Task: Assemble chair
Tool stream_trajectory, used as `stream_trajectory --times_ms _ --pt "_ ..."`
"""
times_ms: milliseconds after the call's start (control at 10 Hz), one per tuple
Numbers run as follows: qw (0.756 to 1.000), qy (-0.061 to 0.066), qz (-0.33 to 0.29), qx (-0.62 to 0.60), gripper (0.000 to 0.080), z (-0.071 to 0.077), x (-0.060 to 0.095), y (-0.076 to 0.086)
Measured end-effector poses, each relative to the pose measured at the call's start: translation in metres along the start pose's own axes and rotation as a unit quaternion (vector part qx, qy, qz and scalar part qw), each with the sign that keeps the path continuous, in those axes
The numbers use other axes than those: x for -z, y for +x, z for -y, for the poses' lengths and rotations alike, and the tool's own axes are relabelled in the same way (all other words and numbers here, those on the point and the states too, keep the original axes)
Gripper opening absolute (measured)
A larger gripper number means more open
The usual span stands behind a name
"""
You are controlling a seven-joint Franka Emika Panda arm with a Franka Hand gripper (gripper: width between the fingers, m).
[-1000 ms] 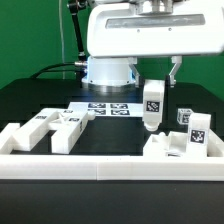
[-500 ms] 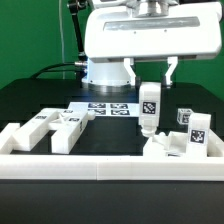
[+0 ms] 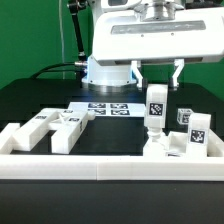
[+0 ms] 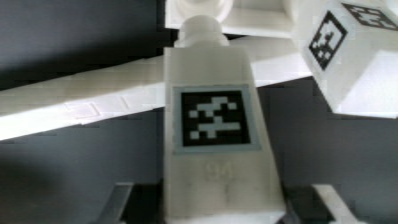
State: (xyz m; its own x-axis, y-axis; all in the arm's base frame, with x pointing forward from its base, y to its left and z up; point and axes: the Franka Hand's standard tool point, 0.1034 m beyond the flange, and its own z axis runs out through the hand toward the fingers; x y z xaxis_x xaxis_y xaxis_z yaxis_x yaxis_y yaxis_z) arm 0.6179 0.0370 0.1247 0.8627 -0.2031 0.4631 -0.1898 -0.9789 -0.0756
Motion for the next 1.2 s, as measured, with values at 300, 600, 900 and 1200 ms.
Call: stream_trajectory --times_ms 300,600,900,1200 --pt "1.000 -0.002 -0.017 0.007 0.0291 0.002 -0.004 -0.006" --pt "1.000 -0.002 -0.024 0.009 0.0291 0.002 -0.004 -0.006" --pt "0.999 -0.006 -0.047 0.011 0.0291 -0.004 -0.005 -0.011" --pt "0.999 -0.008 -0.043 0.010 0.0291 -0.007 -0.006 -0.012"
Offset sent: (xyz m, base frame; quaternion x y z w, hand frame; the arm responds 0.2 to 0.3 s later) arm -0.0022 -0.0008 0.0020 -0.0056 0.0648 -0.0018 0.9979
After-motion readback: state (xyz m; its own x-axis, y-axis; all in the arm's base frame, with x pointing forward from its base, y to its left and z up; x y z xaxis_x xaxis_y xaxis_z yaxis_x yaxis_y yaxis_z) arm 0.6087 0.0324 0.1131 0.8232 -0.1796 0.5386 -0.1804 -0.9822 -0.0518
